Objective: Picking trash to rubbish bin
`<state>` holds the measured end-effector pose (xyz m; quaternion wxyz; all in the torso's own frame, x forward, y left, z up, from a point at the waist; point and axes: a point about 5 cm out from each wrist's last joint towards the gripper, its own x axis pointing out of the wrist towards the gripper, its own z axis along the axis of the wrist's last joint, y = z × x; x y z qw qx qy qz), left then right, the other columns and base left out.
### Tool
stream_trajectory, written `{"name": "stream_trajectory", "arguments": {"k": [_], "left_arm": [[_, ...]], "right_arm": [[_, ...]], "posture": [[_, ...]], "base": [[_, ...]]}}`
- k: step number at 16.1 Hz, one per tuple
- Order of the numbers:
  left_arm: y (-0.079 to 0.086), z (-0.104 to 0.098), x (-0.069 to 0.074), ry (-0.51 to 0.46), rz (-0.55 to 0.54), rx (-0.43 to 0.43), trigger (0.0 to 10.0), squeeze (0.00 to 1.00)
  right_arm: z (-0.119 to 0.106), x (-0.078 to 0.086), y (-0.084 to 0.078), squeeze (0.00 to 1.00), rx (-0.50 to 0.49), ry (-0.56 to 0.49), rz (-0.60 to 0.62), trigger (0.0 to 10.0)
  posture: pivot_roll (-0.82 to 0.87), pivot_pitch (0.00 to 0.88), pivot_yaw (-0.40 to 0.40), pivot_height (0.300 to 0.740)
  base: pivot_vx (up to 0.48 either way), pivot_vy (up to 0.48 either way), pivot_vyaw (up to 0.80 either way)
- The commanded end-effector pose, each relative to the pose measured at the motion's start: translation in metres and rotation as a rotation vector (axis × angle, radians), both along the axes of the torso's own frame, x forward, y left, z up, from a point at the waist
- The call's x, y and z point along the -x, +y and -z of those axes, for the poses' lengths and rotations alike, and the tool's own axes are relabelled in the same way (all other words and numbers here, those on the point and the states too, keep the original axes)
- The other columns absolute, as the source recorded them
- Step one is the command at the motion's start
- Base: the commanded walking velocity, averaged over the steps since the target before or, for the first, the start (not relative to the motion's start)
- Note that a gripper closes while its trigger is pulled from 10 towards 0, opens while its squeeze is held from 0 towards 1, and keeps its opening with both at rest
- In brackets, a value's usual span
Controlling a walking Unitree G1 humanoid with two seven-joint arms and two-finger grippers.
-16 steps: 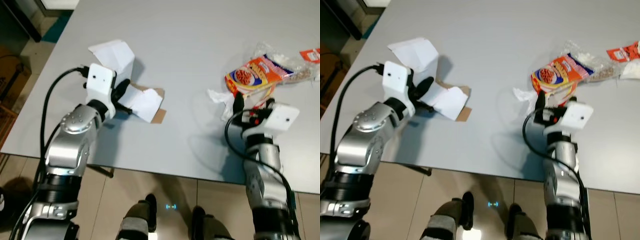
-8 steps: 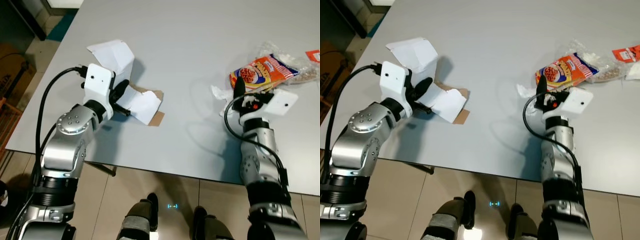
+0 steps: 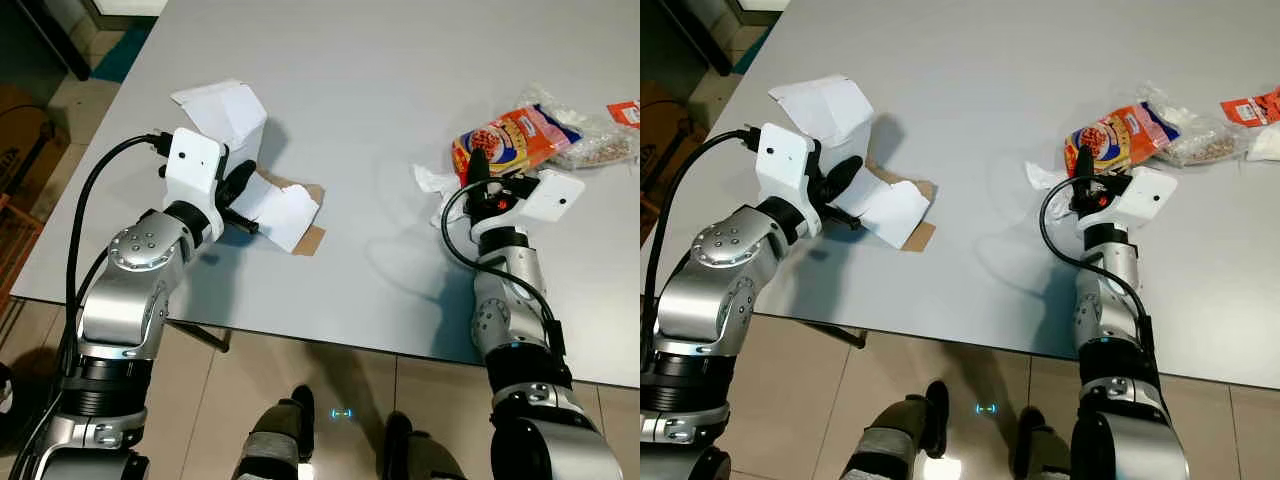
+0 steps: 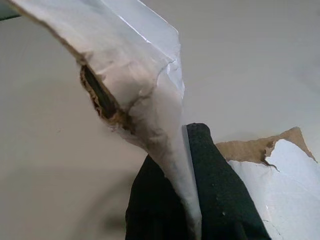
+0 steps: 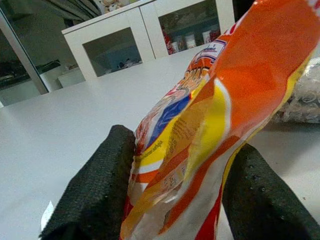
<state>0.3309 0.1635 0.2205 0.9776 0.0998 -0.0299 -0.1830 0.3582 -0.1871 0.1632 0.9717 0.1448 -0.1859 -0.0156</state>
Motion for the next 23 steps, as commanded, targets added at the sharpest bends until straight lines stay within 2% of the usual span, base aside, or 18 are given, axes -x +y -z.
{"name": "stream_trajectory", "arguments": {"k": [1, 11, 18, 21, 23], "left_arm": [[0.002, 0.000, 0.002, 0.005, -0.001, -0.001, 0.0, 0.00], [0.002, 0.001, 0.002, 0.005, -0.021, 0.000, 0.0, 0.00], [-0.006, 0.007, -0.004, -0.008, -0.046, 0.025, 0.0, 0.00], [-0.029, 0.004, -0.008, -0.052, 0.004, 0.081, 0.0, 0.00], [-0.033, 0.005, -0.010, -0.053, 0.001, 0.087, 0.0, 0.00]], "right_arm": [[0.044, 0.010, 0.001, 0.00, -0.053, 0.158, -0.006, 0.0], [0.044, 0.010, -0.003, 0.00, -0.044, 0.147, 0.016, 0.0], [0.004, 0.007, -0.001, 0.00, 0.054, -0.017, 0.005, 0.0], [-0.022, 0.008, 0.004, 0.00, 0.128, -0.117, -0.024, 0.0], [-0.030, 0.009, 0.006, 0.00, 0.155, -0.144, -0.033, 0.0]], "posture": [[0.53, 0.344, 0.113, 0.740], [0.53, 0.336, 0.115, 0.740], [0.48, 0.278, 0.090, 0.740], [0.43, 0.231, 0.075, 0.740], [0.42, 0.221, 0.070, 0.740]], "base": [[0.000, 0.000, 0.00], [0.000, 0.000, 0.00], [0.000, 0.000, 0.00], [0.000, 0.000, 0.00], [0.000, 0.000, 0.00]]}}
